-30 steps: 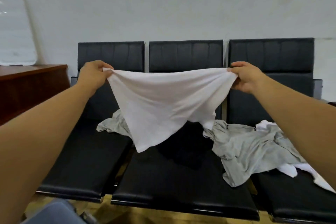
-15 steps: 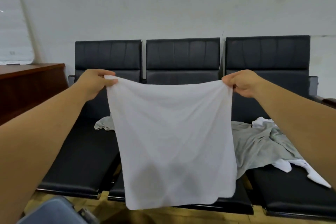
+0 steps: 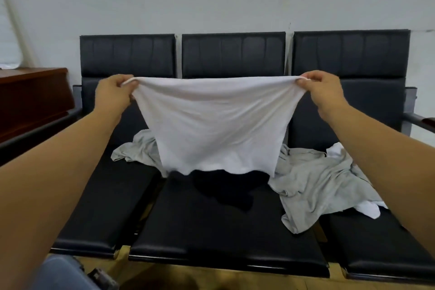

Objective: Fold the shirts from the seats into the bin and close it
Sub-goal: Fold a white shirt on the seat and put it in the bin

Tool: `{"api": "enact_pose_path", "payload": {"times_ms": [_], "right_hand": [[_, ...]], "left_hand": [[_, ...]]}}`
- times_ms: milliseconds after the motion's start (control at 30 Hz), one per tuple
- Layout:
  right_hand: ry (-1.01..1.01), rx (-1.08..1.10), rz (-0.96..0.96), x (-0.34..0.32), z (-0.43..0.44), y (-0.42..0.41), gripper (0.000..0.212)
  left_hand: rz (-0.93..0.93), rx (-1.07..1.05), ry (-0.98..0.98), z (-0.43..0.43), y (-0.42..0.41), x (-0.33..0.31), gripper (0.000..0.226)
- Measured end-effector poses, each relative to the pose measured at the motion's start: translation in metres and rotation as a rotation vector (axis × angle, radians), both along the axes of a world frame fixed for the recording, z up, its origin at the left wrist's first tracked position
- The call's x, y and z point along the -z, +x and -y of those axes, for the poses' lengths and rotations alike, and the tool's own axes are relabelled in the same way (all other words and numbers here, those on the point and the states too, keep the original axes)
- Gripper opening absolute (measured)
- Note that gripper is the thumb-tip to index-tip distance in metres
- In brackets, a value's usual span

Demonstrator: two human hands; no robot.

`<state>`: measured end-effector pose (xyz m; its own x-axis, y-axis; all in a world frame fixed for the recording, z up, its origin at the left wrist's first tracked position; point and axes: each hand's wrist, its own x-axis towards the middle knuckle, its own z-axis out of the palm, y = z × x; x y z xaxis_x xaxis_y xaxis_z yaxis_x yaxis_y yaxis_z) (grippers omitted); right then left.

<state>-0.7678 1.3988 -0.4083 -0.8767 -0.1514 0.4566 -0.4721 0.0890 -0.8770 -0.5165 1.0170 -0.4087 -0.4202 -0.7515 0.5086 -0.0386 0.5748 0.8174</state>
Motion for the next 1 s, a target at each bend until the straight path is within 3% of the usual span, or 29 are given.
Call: {"api": "enact_pose_path", "payload": {"times_ms": [167, 233, 333, 433, 500, 567, 667, 767, 867, 1000], "right_hand": [[-0.166, -0.431, 0.358, 0.064, -0.03, 0.021, 0.024], [-0.019, -0.55, 0.477, 0.099, -0.045, 0.032, 0.021], [0.38, -0.601, 0.535, 0.151, -0.061, 0.048, 0.014], [0.993, -0.606, 0.404, 0.185, -0.06, 0.067, 0.004], [1.249, -0.672, 0.343, 0.194, -0.048, 0.08, 0.007], [1.299, -0.63, 0.202, 0.201, -0.028, 0.093, 0.01], [1.181, -0.427, -0.026, 0.229, 0.006, 0.116, 0.033], [1.209, -0.345, -0.023, 0.267, 0.024, 0.138, 0.072], [1.369, -0.324, -0.069, 0.293, 0.02, 0.148, 0.108], [1.386, -0.347, -0.087, 0.302, 0.005, 0.15, 0.114]], "left_hand": [[0.132, 0.373, 0.145, -0.003, 0.047, 0.062, 0.013], [0.307, 0.463, 0.164, -0.007, 0.069, 0.095, 0.017], [0.66, 0.531, 0.129, -0.017, 0.101, 0.141, 0.014], [1.113, 0.665, 0.022, -0.029, 0.122, 0.178, 0.008], [1.216, 0.724, 0.02, -0.039, 0.122, 0.195, 0.012], [1.189, 0.681, 0.0, -0.049, 0.111, 0.21, 0.022], [1.152, 0.52, -0.257, -0.07, 0.08, 0.235, 0.03], [1.098, 0.492, -0.271, -0.095, 0.06, 0.256, 0.08], [1.233, 0.52, -0.265, -0.107, 0.054, 0.275, 0.139], [1.345, 0.545, -0.326, -0.103, 0.064, 0.289, 0.146]]}}
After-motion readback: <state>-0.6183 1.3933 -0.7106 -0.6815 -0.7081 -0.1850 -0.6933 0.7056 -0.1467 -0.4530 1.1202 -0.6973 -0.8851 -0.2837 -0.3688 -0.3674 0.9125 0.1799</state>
